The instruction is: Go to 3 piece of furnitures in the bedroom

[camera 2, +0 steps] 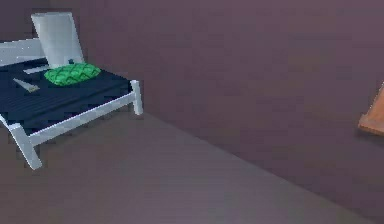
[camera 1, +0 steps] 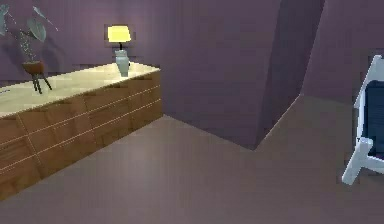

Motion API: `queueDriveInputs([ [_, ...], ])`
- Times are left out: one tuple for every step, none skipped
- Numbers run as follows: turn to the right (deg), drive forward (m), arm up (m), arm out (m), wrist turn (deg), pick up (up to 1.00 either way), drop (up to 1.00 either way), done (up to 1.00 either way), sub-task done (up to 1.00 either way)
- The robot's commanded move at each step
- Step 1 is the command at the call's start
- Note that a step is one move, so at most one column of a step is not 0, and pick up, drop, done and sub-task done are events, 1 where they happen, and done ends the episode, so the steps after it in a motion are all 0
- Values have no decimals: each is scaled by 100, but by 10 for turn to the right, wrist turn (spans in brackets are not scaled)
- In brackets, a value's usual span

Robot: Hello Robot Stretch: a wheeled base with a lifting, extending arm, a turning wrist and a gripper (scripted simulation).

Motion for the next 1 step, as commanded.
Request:
queueDriveInputs([
  [0,45,0,0,0,0,0,0,0],
])
